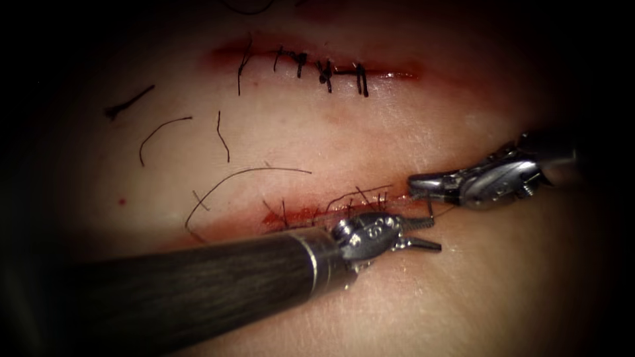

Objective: Wound Closure

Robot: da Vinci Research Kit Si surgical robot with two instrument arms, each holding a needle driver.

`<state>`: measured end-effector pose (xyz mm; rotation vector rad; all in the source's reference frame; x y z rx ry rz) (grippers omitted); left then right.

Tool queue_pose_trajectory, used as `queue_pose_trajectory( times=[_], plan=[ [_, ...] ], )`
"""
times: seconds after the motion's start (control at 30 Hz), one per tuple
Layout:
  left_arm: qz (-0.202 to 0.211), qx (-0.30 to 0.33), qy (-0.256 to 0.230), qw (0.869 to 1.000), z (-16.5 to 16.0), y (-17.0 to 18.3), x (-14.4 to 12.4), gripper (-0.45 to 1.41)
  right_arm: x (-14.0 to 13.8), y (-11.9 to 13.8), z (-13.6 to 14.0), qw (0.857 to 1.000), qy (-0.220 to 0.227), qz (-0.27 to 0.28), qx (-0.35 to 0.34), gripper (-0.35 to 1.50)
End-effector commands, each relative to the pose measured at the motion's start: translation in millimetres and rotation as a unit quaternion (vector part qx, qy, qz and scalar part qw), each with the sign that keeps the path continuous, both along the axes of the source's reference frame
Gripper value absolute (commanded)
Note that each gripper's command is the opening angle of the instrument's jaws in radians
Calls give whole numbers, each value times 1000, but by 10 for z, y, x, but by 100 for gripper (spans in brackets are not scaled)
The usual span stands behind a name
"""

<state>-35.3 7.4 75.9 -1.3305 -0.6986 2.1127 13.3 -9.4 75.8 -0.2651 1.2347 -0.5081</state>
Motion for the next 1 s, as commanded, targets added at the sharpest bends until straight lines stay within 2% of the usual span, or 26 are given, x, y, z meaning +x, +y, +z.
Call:
queue_pose_trajectory(
  times=[0.03, 0.2, 0.43, 0.57, 1.0],
  plan=[
    [0, 1, 0, 1000, 6, -4, -6, 29, 5, -2, 7, 1000, 0, 1, 18, -35],
    [1, 1, 1, 1000, 5, -5, -7, 29, 7, 11, 8, 998, -10, 4, 61, -35],
    [2, 1, 2, 1000, 6, -5, -7, 29, 7, 44, -5, 996, -7, 11, 83, -35],
    [3, 0, 2, 1000, 10, -3, -7, 29, 7, 53, -11, 995, -6, 14, 96, -35],
    [-8, -11, 24, 1000, 51, 0, -7, 31, 7, 48, -9, 993, -14, 11, 113, -35]
  ],
)
